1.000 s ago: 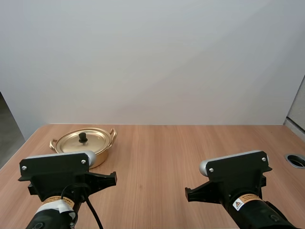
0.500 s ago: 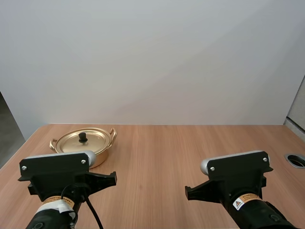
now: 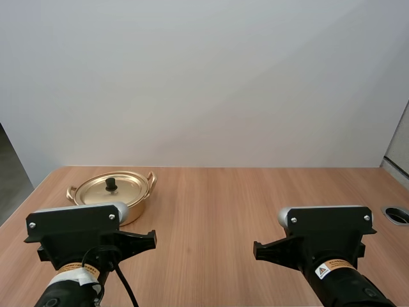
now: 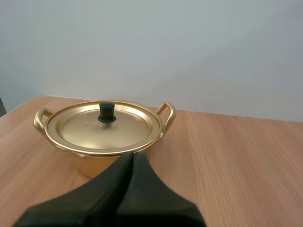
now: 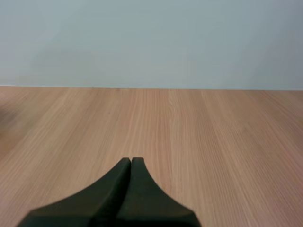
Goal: Open the pot, put the car inside, and close it
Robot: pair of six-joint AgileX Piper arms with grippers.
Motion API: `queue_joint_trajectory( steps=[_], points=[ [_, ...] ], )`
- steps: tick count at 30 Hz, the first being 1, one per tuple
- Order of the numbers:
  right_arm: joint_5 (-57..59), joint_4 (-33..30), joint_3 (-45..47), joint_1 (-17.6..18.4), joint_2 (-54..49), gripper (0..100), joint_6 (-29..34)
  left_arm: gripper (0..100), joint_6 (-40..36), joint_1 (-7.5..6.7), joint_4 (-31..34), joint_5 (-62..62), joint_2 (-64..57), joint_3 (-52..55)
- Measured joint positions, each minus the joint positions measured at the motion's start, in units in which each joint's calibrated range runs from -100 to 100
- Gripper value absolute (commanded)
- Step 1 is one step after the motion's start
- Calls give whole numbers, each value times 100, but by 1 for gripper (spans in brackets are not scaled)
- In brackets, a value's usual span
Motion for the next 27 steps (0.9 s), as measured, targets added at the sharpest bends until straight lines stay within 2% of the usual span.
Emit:
queue_joint_trajectory(
  steps=[27],
  points=[
    [18, -172, 0, 119, 0, 0, 0, 0, 0, 0, 0, 0, 0, 0]
  ],
)
